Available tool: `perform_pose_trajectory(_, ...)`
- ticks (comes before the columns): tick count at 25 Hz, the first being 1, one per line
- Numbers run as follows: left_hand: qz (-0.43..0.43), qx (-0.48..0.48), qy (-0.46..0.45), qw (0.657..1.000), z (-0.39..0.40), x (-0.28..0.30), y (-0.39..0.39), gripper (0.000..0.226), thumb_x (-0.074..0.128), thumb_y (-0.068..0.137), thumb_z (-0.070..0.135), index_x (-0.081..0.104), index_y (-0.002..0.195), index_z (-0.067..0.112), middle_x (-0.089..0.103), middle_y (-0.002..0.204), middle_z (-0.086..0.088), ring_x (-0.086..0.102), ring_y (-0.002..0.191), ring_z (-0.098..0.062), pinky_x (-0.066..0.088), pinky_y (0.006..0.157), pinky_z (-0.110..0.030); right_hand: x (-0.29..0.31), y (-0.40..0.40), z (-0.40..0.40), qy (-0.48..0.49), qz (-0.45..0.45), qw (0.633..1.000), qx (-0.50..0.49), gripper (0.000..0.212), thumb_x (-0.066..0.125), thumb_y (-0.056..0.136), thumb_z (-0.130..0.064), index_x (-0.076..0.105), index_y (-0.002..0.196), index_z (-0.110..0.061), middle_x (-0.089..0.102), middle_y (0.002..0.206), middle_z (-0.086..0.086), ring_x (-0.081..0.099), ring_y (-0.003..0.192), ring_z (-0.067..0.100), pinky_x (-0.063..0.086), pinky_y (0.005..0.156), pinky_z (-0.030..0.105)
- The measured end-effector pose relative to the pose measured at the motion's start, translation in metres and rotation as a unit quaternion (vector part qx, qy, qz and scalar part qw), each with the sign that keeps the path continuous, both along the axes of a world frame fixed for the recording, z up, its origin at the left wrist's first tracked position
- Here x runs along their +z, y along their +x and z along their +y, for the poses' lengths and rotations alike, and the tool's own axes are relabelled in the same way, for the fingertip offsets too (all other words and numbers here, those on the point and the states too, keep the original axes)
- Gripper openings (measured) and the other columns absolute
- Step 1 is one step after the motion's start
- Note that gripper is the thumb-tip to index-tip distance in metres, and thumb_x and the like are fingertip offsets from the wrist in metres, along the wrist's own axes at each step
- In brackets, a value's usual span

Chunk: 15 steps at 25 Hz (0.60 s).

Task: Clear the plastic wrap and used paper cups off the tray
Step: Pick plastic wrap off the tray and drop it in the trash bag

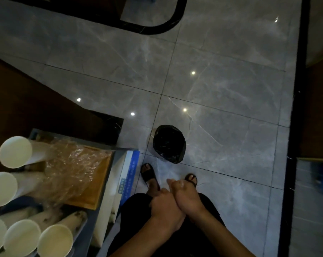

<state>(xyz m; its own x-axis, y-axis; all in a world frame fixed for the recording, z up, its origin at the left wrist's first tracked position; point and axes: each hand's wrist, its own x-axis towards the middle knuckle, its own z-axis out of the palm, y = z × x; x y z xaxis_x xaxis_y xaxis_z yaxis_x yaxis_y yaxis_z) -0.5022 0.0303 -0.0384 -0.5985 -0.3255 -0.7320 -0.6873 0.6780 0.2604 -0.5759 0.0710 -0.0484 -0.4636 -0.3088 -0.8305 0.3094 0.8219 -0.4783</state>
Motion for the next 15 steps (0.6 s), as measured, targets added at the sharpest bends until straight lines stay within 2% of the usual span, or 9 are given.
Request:
perform_pose_trajectory(2,-0.005,0.084,0.038,0.996,-0.008,-0.009,-0.005,0.077,0.046,0.096,0.046,0.015,0.152,0.004,0.047,0.143,-0.018,0.059,0.119,-0.032,0.052,0.094,-0.042,-0.013,-0.016,0.002,0.009,0.013,0.998,0.055,0.04,0.05,0.105,-0.029,0.072,0.084,-0.003,0.073,0.084,0.009,0.069,0.086,0.025,0.054,0.085,0.036)
perform_pose_trajectory(4,0.008,0.143,0.087,0.986,-0.013,-0.023,-0.014,0.066,0.046,0.096,0.052,0.039,0.142,0.006,0.055,0.136,-0.013,0.06,0.117,-0.028,0.05,0.096,-0.038,-0.029,-0.042,0.004,0.027,0.047,0.994,0.092,0.046,0.051,0.105,-0.033,0.063,0.065,-0.013,0.065,0.067,0.003,0.064,0.07,0.02,0.051,0.074,0.033)
perform_pose_trajectory(6,0.057,0.153,0.131,0.978,-0.008,-0.033,-0.027,0.048,0.047,0.097,0.052,0.056,0.129,0.017,0.058,0.13,-0.007,0.059,0.115,-0.023,0.046,0.096,-0.03,-0.048,-0.066,0.005,0.043,0.061,0.994,0.083,0.053,0.051,0.104,-0.039,0.056,0.06,-0.011,0.065,0.064,0.009,0.063,0.066,0.022,0.051,0.071,0.036)
perform_pose_trajectory(8,0.117,0.169,0.136,0.969,-0.002,-0.04,-0.042,0.033,0.049,0.096,0.053,0.055,0.118,0.029,0.064,0.098,0.012,0.063,0.101,-0.015,0.044,0.078,-0.026,-0.067,-0.088,0.001,0.056,0.036,0.997,0.04,0.055,0.048,0.104,-0.042,0.055,0.065,-0.004,0.065,0.068,0.015,0.063,0.066,0.027,0.051,0.07,0.038)
perform_pose_trajectory(9,0.136,0.176,0.127,0.967,0.0,-0.046,-0.05,0.028,0.049,0.095,0.053,0.05,0.113,0.033,0.057,0.083,0.017,0.064,0.094,-0.012,0.041,0.07,-0.026,-0.076,-0.096,-0.002,0.057,0.002,0.998,-0.006,0.052,0.047,0.104,-0.042,0.053,0.066,-0.007,0.059,0.065,0.014,0.059,0.061,0.027,0.049,0.065,0.039)
perform_pose_trajectory(11,0.152,0.19,0.11,0.964,-0.001,-0.063,-0.066,0.023,0.049,0.096,0.053,0.043,0.107,0.034,0.047,0.075,0.018,0.064,0.084,-0.012,0.042,0.065,-0.03,-0.098,-0.109,-0.006,0.042,-0.108,0.981,-0.155,0.04,0.047,0.104,-0.038,0.047,0.068,-0.02,0.045,0.056,0.007,0.044,0.049,0.023,0.04,0.052,0.035)
perform_pose_trajectory(13,0.158,0.251,0.125,0.947,-0.006,-0.086,-0.08,0.025,0.051,0.097,0.053,0.042,0.106,0.032,0.047,0.075,0.019,0.064,0.076,-0.011,0.05,0.067,-0.034,-0.121,-0.122,-0.004,0.012,-0.23,0.917,-0.325,0.04,0.045,0.105,-0.033,0.044,0.065,-0.028,0.031,0.05,0.0,0.027,0.041,0.014,0.025,0.043,0.025)
perform_pose_trajectory(15,0.158,0.321,0.152,0.922,-0.009,-0.109,-0.089,0.029,0.056,0.094,0.057,0.043,0.105,0.033,0.053,0.077,0.019,0.064,0.073,-0.007,0.055,0.07,-0.036,-0.143,-0.132,-0.003,-0.017,-0.293,0.855,-0.427,0.046,0.042,0.106,-0.032,0.041,0.061,-0.024,0.027,0.045,-0.004,0.021,0.033,0.01,0.019,0.034,0.017)
